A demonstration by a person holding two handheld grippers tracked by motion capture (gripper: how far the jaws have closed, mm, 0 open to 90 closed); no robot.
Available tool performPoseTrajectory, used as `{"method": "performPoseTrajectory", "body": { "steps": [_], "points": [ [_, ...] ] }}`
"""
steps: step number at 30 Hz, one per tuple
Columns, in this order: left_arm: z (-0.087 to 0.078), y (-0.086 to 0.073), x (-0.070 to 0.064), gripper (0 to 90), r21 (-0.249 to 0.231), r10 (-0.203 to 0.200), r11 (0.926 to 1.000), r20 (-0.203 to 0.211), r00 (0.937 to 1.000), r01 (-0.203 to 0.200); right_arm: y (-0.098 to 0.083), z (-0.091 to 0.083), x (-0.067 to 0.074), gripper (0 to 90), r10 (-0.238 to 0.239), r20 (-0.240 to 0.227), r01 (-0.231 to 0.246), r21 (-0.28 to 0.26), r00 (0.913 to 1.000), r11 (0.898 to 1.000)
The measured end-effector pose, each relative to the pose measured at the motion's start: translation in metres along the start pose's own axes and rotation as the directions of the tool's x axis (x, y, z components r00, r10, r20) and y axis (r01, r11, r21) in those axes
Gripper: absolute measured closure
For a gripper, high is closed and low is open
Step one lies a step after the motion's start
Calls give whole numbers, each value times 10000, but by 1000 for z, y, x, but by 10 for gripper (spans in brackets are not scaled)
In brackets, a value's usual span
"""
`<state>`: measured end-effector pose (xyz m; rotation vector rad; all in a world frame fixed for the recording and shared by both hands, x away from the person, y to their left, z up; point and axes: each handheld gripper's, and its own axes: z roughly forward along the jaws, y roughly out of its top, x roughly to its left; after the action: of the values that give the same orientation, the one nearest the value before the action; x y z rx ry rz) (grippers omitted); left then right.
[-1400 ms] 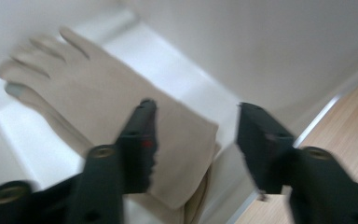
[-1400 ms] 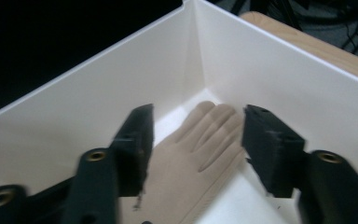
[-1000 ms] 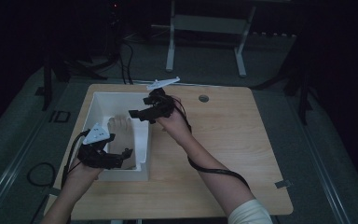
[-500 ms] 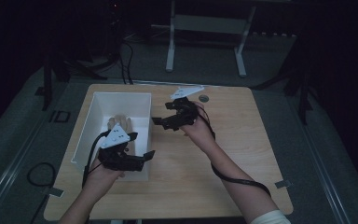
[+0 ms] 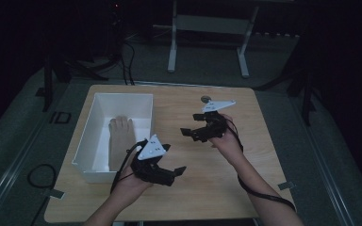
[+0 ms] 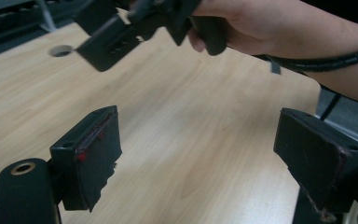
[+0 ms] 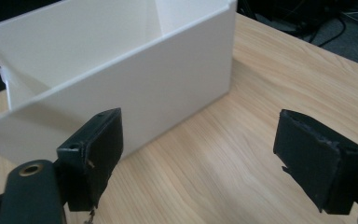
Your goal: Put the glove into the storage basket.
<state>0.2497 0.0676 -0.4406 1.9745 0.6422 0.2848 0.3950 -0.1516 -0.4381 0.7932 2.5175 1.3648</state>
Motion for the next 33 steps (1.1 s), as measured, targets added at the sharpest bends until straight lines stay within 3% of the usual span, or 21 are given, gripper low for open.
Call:
{"method": "performPoseTrajectory", "body": {
  "steps": [7, 12, 15, 19, 24, 33],
  "points": [
    [28, -5, -10, 152, 366, 246, 9990, 532, 9983, -266, -26, -6, -9, 156, 220, 128, -222, 186, 9997, 9996],
    [46, -15, -13, 152, 690, 203, 9973, 820, 9964, -260, -48, -2, -13, 143, 342, 87, -345, 389, 9994, 9986],
    [57, -23, -15, 157, 984, 463, 9936, 994, 9940, -561, -60, 0, -15, 141, 356, 15, -356, 540, 9994, 9979],
    [70, -34, -19, 157, 1039, 692, 9911, 1336, 9886, -835, -79, 4, -17, 141, 330, 138, -340, 819, 9994, 9961],
    [82, -45, -20, 157, 1204, 576, 9896, 1655, 9845, -781, -101, 9, -21, 141, 485, -8, -482, 998, 9988, 9938],
    [97, -72, -16, 157, 1330, -79, 9910, 1716, 9851, -152, -128, 7, -24, 142, 406, -130, -392, 956, 9991, 9946]
  ]
}}
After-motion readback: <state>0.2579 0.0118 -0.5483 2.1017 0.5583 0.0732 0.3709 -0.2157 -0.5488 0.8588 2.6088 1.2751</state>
